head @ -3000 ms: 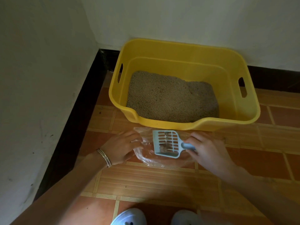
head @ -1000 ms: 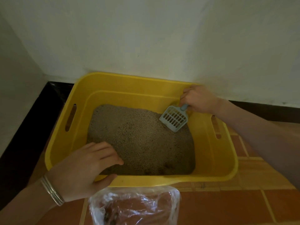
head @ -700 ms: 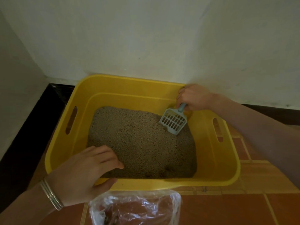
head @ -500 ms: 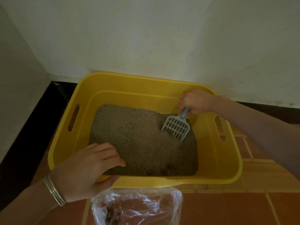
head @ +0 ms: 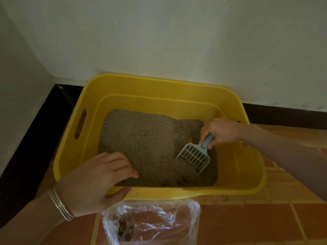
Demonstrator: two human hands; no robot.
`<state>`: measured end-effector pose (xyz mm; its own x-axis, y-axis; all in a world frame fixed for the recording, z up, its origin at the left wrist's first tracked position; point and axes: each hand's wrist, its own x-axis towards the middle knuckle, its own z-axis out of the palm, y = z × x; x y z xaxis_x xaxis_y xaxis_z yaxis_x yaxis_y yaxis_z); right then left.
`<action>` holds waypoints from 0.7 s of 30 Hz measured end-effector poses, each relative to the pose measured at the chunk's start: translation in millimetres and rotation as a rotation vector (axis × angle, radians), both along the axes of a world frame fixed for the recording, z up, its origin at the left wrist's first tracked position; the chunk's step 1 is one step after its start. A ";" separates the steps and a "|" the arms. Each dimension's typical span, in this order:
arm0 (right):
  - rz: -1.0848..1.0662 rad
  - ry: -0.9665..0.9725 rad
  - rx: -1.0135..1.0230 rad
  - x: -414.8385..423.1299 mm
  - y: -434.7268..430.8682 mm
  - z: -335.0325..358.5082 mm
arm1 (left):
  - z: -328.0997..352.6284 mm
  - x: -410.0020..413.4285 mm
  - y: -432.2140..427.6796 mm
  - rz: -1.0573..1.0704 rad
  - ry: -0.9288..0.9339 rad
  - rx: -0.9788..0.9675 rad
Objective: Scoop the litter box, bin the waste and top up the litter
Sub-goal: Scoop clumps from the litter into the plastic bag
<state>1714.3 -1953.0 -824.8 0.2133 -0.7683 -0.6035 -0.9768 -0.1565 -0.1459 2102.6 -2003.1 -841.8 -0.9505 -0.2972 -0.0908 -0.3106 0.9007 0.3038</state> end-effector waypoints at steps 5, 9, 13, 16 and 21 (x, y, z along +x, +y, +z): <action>-0.076 0.035 -0.001 7.2 12.5 5.2 | 14.5 -5.5 5.3 -0.043 0.110 -0.033; -0.166 0.039 -0.027 7.8 19.9 4.9 | 15.8 -5.4 6.1 -0.056 0.123 -0.036; -0.248 0.040 -0.006 6.3 23.8 5.8 | 12.5 -5.2 6.1 -0.046 0.101 -0.020; -0.275 0.028 0.015 8.9 21.8 7.4 | 6.8 -2.2 3.4 -0.032 0.048 -0.014; -0.292 0.013 0.054 10.4 22.3 8.4 | 4.9 -0.7 2.4 -0.042 0.008 0.005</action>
